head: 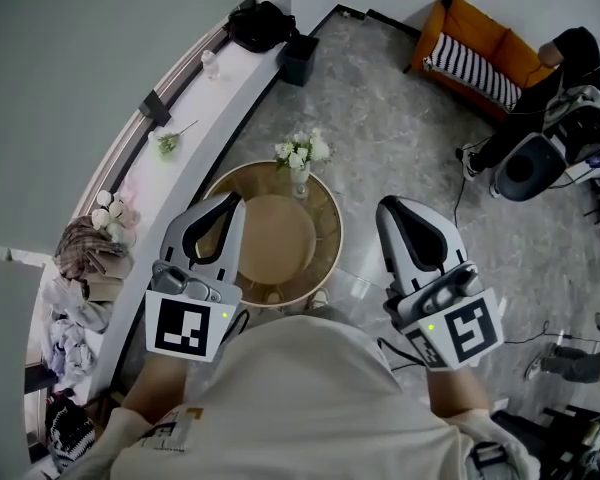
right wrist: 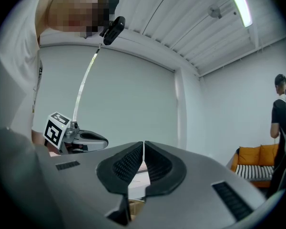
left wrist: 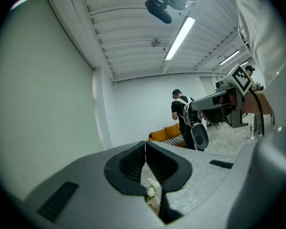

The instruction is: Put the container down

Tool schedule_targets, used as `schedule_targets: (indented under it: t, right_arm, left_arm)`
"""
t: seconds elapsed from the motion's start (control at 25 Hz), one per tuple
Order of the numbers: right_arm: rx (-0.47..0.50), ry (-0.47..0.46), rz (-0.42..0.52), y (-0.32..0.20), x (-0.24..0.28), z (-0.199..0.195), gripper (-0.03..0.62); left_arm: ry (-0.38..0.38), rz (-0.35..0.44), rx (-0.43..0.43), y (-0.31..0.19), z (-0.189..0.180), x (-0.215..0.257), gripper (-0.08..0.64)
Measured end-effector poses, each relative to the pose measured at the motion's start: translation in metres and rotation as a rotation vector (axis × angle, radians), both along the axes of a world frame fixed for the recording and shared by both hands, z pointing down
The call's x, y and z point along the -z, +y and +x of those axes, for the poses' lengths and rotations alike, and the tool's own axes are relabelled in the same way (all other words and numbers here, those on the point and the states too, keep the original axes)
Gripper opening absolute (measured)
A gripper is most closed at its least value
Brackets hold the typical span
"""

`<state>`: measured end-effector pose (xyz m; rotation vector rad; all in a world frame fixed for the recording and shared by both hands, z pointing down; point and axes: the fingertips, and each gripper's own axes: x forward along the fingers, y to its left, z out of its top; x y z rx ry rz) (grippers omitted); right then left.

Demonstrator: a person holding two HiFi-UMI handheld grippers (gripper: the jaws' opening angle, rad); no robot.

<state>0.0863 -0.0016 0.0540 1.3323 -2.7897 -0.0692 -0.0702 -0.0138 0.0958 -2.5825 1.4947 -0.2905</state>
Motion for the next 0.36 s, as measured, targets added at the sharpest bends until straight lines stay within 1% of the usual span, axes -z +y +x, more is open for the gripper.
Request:
schedule_targets:
  t: [0.16,0.36]
  right_arm:
    - [-0.002,0.010,0.000,-0.0003,-0.0007,-0.0001,0.015]
    - [-0.002,0.024,0.008,-0.0070,-0.0025,-0.0046,0.015]
  left_arm:
    - [-0.008,-0.004,0.016,-0.0021,-0.0020,-0.0010,0.011]
    - [-0.001,0.003,0.005,-0.0088,-0.0041,-0.0012,0.011]
